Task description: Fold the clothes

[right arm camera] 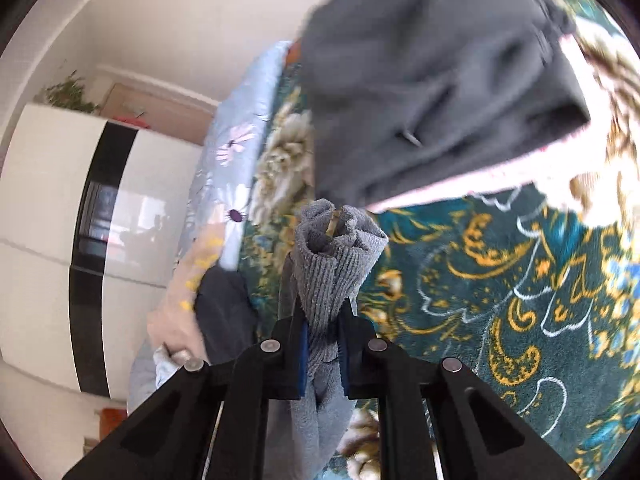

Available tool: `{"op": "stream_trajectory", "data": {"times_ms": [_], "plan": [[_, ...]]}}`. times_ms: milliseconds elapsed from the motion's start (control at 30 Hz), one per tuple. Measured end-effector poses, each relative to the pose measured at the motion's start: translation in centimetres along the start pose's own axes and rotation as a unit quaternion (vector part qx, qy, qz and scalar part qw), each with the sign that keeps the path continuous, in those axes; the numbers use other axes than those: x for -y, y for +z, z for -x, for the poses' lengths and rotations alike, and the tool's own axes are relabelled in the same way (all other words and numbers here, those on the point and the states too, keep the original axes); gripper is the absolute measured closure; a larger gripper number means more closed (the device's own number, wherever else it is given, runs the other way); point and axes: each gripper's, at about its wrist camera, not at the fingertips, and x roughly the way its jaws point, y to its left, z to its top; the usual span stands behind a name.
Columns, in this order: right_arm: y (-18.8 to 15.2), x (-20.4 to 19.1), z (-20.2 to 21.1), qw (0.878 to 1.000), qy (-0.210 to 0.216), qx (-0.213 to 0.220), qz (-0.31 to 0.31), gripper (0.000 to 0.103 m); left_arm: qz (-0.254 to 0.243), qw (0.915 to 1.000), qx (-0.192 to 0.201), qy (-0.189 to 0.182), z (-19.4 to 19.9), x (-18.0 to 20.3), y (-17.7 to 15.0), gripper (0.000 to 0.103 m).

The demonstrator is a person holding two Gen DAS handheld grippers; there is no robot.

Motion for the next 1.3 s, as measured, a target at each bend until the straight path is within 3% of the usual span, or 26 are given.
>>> {"op": "stream_trajectory", "data": {"times_ms": [100,167,233,300,400,467,567,700,800,1033,1167,1300], "plan": [[-0.2,-1.5,3.7,0.999,0.018,0.019,0.022,0.091,-0.032,0.9975,-0.011,-0.061,4.5,1.9,0.5,0.084],[-0.6,-1.7,6.5,0.998,0.031,0.033,0.035,0.091,-0.059,0.996,-0.012,-0.066,6.7,1.5,0.0,0.083],[-1.4,-0.7,8.5,0.998,0.026,0.041,0.041,0.091,-0.078,0.9961,-0.018,-0.035,6.2,0.0,-1.2,0.083],[-2.8,3.1,8.9,0.999,-0.006,0.026,0.021,0.091,-0.07,0.9964,-0.043,0.022,5.6,-4.9,-1.8,0.082],[-5.7,9.8,7.4,0.996,-0.084,-0.02,-0.031,0.091,0.003,0.9924,-0.087,0.087,2.3,-11.7,-4.1,0.082],[-7.6,13.2,7.0,0.99,-0.119,-0.034,-0.064,0.091,0.045,0.9911,-0.093,0.085,1.8,-14.3,-5.4,0.082],[-8.6,13.7,8.1,0.991,-0.112,-0.019,-0.076,0.091,0.074,0.9902,-0.094,0.071,1.4,-15.8,-5.9,0.082],[-8.4,6.1,9.2,0.993,-0.112,-0.008,0.04,0.091,0.043,0.9921,-0.093,0.073,0.7,-13.4,-5.1,0.082],[-10.0,-1.3,9.1,0.983,-0.106,-0.003,0.15,0.091,0.038,0.9925,-0.094,0.069,0.5,-12.7,-5.5,0.08],[-20.4,-14.2,4.9,0.939,-0.063,-0.06,0.334,0.09,0.054,0.9916,-0.101,0.06,2.4,-14.9,-8.5,0.08],[-27.9,-17.5,-0.6,0.904,-0.068,-0.125,0.404,0.09,0.051,0.9915,-0.104,0.059,2.4,-15.1,-8.1,0.078],[-35.0,-17.7,-4.7,0.877,-0.071,-0.172,0.443,0.09,0.051,0.9919,-0.104,0.052,2.7,-15.4,-8.2,0.078]]}}
